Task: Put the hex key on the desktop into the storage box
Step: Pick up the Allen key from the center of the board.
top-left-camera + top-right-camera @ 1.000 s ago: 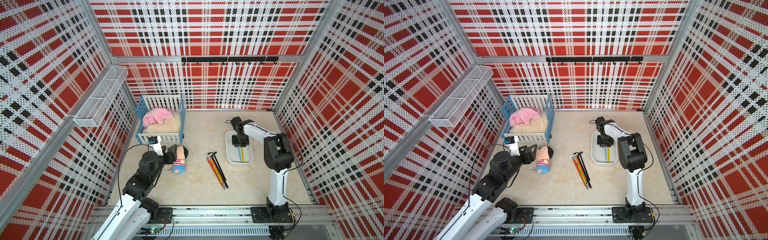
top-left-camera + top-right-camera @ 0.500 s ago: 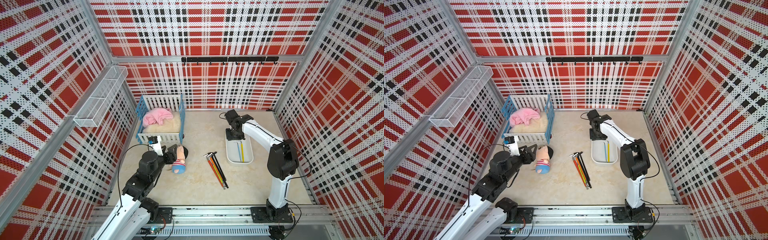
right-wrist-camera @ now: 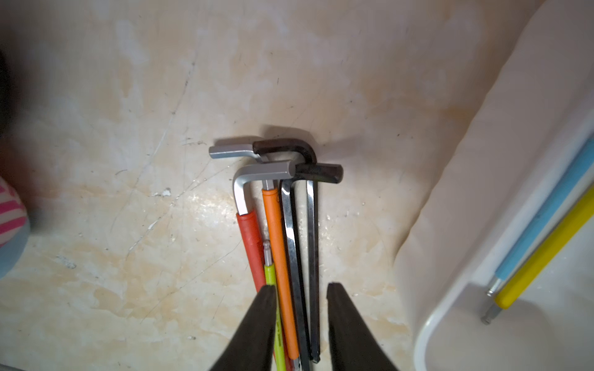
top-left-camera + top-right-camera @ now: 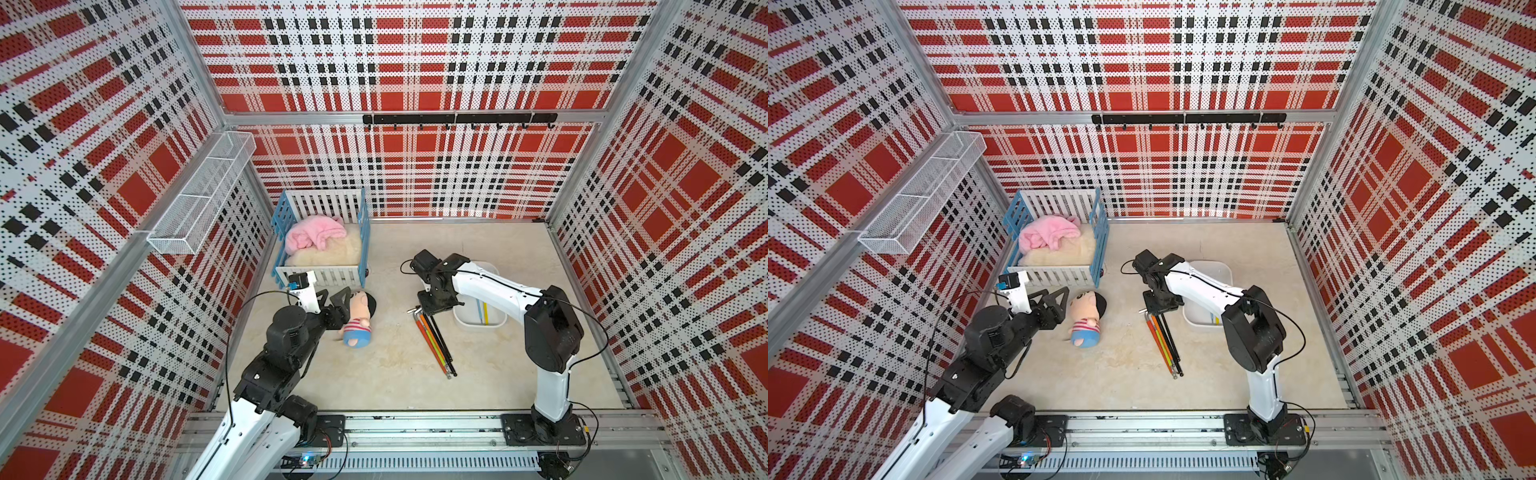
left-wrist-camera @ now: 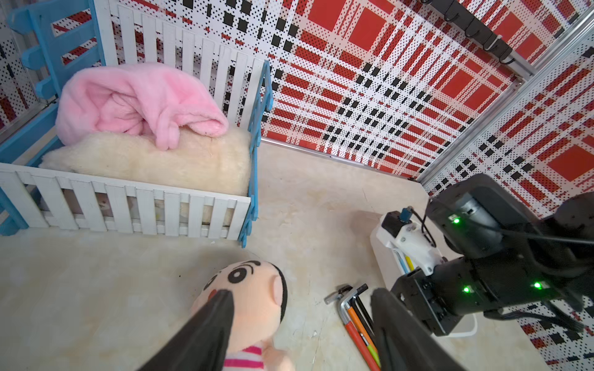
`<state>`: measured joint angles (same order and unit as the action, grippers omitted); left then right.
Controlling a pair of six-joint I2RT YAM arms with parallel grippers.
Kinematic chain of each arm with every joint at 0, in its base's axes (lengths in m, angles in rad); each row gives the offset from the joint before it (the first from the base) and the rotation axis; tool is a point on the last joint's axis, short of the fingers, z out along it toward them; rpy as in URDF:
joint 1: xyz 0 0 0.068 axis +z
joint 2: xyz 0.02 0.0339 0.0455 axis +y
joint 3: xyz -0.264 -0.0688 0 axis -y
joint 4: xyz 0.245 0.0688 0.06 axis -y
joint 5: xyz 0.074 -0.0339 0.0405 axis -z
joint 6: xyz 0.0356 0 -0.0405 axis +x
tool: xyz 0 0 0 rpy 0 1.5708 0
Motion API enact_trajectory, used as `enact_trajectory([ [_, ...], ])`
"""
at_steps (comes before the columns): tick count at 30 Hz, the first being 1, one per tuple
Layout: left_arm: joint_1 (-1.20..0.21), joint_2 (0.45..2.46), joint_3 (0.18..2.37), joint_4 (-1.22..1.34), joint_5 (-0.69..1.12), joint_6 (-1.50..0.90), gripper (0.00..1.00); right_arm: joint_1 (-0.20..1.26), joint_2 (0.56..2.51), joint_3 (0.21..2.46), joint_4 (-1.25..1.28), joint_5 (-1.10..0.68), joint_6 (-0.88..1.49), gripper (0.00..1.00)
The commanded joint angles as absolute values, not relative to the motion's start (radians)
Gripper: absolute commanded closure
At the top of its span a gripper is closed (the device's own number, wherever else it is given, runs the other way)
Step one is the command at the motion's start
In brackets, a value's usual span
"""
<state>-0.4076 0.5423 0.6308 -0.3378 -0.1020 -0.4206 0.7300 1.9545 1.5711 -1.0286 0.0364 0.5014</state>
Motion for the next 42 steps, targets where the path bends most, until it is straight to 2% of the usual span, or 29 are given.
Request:
enact_trajectory([
  [1, -0.415, 0.539, 0.641, -0.351, -0.093, -0.409, 0.27, 0.733, 1.991, 1.568, -1.035, 0.004, 0.523, 0.69],
  [11, -0.42, 0.544, 0.634, -0.343, -0.092, -0.41, 0.27, 0.727, 2.064, 1.566, -1.04, 0.04, 0.535, 0.76],
  [37, -0.427, 0.545, 0.632, -0.34, -0.098, -0.416, 0.27, 0.7, 2.152, 1.556, -1.0, 0.051, 0.531, 0.78],
  [42, -0.427, 0.546, 0.632, -0.339, -0.103, -0.417, 0.27, 0.692, 2.177, 1.543, -0.99, 0.045, 0.528, 0.87],
])
